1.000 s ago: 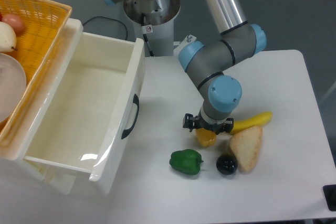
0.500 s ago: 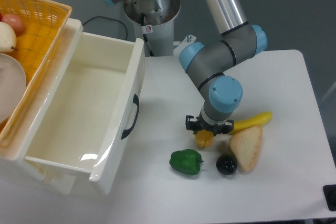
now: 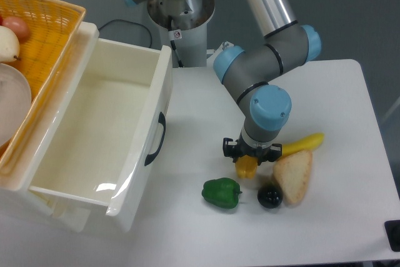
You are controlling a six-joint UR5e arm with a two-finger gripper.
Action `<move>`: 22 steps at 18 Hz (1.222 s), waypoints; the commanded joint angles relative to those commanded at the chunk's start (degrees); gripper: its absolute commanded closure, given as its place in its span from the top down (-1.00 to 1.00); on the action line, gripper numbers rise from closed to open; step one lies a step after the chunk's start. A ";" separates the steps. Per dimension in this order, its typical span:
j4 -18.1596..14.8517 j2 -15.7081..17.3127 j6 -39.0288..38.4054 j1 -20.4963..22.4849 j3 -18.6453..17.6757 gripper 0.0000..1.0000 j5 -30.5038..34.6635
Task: Pick up the yellow pepper
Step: 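Lift the gripped yellow pepper up off the table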
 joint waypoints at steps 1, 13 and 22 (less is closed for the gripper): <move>-0.44 0.44 1.68 -0.09 0.52 -0.91 -0.09; -3.26 7.65 20.30 -0.26 1.15 -0.91 -5.18; -4.66 8.80 31.49 -0.97 0.27 -0.91 -4.83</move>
